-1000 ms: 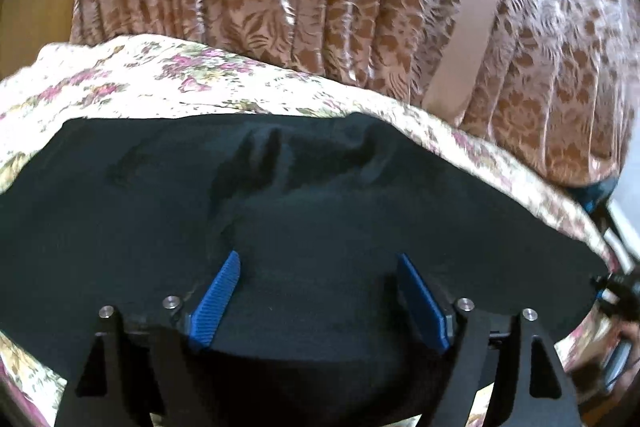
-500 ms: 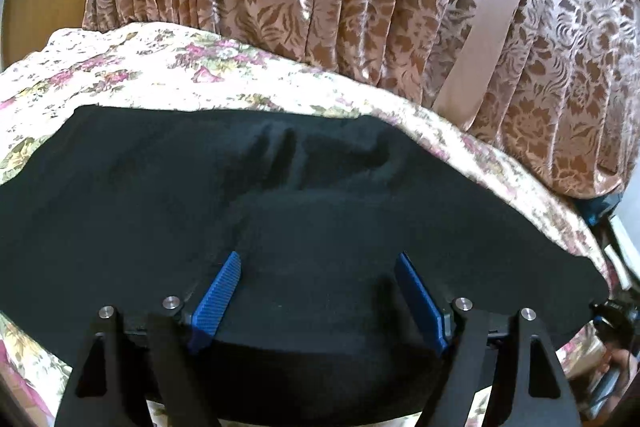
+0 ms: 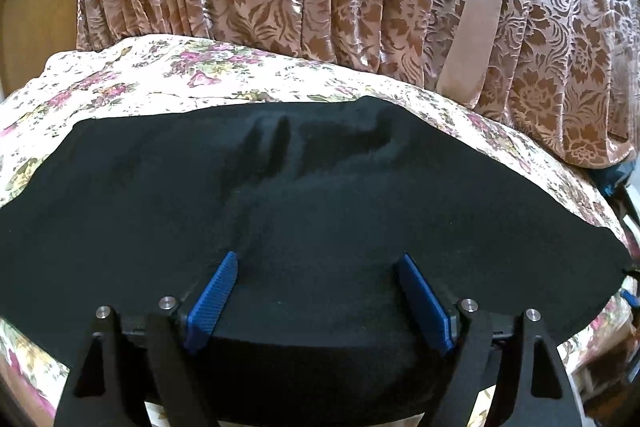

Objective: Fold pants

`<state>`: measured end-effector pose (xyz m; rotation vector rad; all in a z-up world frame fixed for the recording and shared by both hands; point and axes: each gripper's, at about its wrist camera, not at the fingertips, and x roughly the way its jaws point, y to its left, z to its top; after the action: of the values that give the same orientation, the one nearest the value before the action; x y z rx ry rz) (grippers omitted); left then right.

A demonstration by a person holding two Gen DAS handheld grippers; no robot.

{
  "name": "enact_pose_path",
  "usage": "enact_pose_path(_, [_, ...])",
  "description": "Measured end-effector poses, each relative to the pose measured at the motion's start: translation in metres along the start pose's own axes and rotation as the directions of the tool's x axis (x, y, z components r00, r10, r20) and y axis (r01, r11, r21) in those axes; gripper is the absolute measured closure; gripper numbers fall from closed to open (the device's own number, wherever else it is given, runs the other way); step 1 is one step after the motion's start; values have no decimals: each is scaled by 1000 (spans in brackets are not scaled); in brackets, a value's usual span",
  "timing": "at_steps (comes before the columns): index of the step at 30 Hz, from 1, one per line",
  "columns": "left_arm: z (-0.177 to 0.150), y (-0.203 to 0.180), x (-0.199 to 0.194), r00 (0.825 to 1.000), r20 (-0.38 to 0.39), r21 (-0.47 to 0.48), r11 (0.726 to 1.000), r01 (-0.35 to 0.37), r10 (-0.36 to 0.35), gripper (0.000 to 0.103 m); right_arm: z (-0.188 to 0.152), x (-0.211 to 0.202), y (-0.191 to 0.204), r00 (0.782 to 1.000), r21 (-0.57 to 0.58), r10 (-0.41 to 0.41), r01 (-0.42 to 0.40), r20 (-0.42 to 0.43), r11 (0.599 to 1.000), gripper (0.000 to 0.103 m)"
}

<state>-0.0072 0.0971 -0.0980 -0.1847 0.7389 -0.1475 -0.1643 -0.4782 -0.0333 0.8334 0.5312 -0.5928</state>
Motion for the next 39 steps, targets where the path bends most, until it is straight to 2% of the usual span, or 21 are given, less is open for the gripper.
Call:
enact_pose_path(3, [6, 7, -5, 1000, 16, -37, 999, -22, 22, 19, 9, 8, -9, 999, 37, 34, -33, -7, 999, 47])
enact_pose_path(5, [9, 17, -6, 999, 24, -77, 997, -23, 25, 15, 14, 19, -15, 997, 56, 65, -63, -33, 996, 47])
enact_pose_path(8, [12, 34, -4, 999, 11, -136, 990, -31, 33, 15, 20, 27, -20, 994, 87, 107, -103, -33, 991, 46])
enact_pose_path(12, [12, 36, -1, 999, 5, -116, 992, -48, 49, 15, 29, 39, -17, 990, 111, 141, -137, -30, 984, 45])
enact_pose_path(14, [9, 32, 1, 998, 1, -85, 994, -69, 69, 13, 32, 46, -10, 991, 98, 129, -124, -44, 987, 61])
enact_pose_path(15, [7, 28, 3, 996, -1, -55, 995, -84, 84, 11, 32, 49, -7, 991, 87, 122, -116, -59, 989, 77])
enact_pose_path(16, [6, 24, 5, 995, -6, -27, 995, -97, 97, 9, 32, 50, -3, 990, 79, 124, -118, -70, 990, 81])
enact_pose_path(17, [4, 19, 6, 993, -8, 3, 993, -117, 117, 8, 31, 49, 2, 990, 71, 126, -121, -69, 990, 82])
enact_pose_path(20, [2, 17, 8, 992, -5, 14, 992, -124, 124, 3, 29, 39, 22, 991, -10, 122, -123, -47, 992, 85])
enact_pose_path(28, [2, 16, 8, 992, -9, 5, 992, -123, 123, 2, 23, 1, 81, 984, -144, 176, -174, 3, 974, 86])
enact_pose_path(34, [2, 17, 9, 992, -14, -3, 992, -125, 125, 2, 5, -31, 142, 959, -295, 284, -266, 20, 918, 86])
enact_pose_path(39, [1, 17, 9, 992, -14, -3, 992, -125, 125, 2, -17, -52, 191, 918, -409, 395, -371, -27, 834, 86])
